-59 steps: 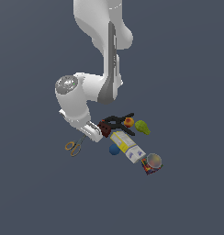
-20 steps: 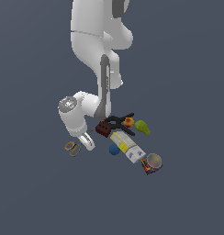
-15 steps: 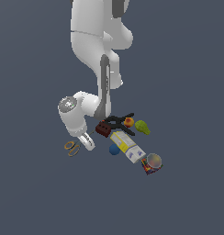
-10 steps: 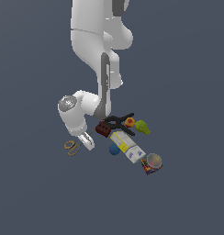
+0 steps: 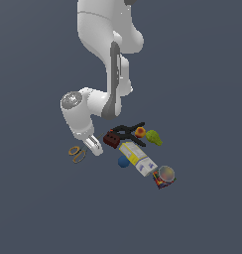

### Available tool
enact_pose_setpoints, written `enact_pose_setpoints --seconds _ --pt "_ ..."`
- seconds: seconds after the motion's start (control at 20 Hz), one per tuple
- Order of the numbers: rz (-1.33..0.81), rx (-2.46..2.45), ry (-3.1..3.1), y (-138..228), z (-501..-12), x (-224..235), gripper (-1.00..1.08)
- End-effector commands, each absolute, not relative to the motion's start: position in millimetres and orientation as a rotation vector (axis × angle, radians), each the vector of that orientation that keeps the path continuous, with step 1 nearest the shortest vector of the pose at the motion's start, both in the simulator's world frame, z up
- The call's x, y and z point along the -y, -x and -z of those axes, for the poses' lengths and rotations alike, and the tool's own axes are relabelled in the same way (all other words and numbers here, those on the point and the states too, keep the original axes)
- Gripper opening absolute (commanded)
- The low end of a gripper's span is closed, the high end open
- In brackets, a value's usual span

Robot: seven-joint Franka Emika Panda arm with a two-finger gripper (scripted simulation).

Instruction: Pick up a designated object from a clutter of objects.

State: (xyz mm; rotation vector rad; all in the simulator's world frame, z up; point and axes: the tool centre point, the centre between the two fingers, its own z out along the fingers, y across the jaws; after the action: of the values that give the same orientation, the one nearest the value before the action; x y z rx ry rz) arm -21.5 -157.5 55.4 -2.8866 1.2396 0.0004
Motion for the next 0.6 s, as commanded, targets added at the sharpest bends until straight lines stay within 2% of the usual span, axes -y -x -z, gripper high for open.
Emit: enact_pose_setpoints --seconds 0.0,0.55 --pt "0.002 -1.239 2.886 25.3 -72.8 155.2 -1.0" --pt "0.0 -1.239 2.886 48.0 -169.4 143.1 -1.0"
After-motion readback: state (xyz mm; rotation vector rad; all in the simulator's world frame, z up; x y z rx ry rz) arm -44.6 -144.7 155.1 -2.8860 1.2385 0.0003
